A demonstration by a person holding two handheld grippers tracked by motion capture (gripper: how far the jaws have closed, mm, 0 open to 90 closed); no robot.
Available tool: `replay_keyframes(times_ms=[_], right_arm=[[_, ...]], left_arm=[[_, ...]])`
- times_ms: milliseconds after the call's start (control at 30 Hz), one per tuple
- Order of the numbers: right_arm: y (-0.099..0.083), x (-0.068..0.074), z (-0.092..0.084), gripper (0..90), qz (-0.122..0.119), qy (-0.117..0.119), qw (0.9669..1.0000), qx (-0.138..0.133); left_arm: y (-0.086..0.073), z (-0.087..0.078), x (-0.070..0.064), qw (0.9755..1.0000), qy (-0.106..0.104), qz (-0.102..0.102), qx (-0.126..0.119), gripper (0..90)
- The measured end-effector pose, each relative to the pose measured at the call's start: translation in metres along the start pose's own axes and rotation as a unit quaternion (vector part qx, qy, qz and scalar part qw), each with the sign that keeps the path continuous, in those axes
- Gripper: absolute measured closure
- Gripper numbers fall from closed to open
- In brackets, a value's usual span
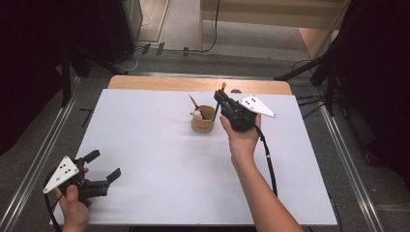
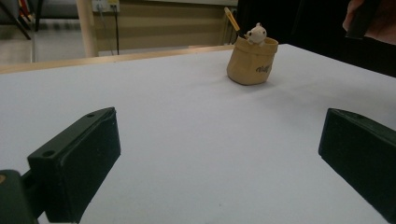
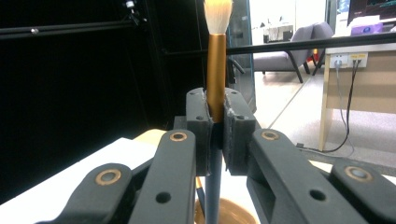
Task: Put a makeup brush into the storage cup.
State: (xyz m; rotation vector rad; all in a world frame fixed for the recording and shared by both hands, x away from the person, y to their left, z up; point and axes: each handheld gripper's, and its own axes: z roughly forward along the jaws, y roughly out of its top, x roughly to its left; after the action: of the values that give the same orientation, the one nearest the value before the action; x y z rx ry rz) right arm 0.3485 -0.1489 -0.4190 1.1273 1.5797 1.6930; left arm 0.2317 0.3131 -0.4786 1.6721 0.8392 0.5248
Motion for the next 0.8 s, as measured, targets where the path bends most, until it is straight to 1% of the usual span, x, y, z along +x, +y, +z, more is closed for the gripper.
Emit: replay_keyframes(times_ms=[133,233,367,433,500,700,800], right_arm=[[0.000,-0.002,0.004,84.6,-0.006,-0.005,1.0000,0.002],[0.000,-0.004,0.006,84.6,-0.003,-0.009,1.0000,0.002],[0.000,-0.004,0.011,84.6,-0.012,-0.006,0.9999,0.003],[0.000,-0.004,0.014,84.6,-0.011,-0.007,0.9999,0.002],[0.000,-0.004,0.016,84.6,-0.005,-0.007,1.0000,0.003],[0.002,-0.005,0.025,84.5,-0.018,-0.010,0.9998,0.007],[0.003,-0.005,0.029,84.5,-0.017,-0.009,0.9998,0.007]], left_arm=[[0.000,-0.001,-0.001,1.0000,0.000,-0.001,-0.001,0.0],[0.000,0.000,-0.001,1.0000,-0.003,-0.001,0.001,0.0],[-0.001,0.001,0.000,1.0000,-0.004,-0.001,0.001,0.0],[-0.001,0.001,0.000,1.0000,-0.004,-0.001,0.001,0.0],[-0.001,0.000,0.000,1.0000,-0.002,-0.002,0.002,0.0],[0.000,0.001,-0.001,1.0000,-0.004,0.002,0.002,0.0],[0.000,0.001,-0.001,1.0000,-0.005,0.002,0.001,0.0]])
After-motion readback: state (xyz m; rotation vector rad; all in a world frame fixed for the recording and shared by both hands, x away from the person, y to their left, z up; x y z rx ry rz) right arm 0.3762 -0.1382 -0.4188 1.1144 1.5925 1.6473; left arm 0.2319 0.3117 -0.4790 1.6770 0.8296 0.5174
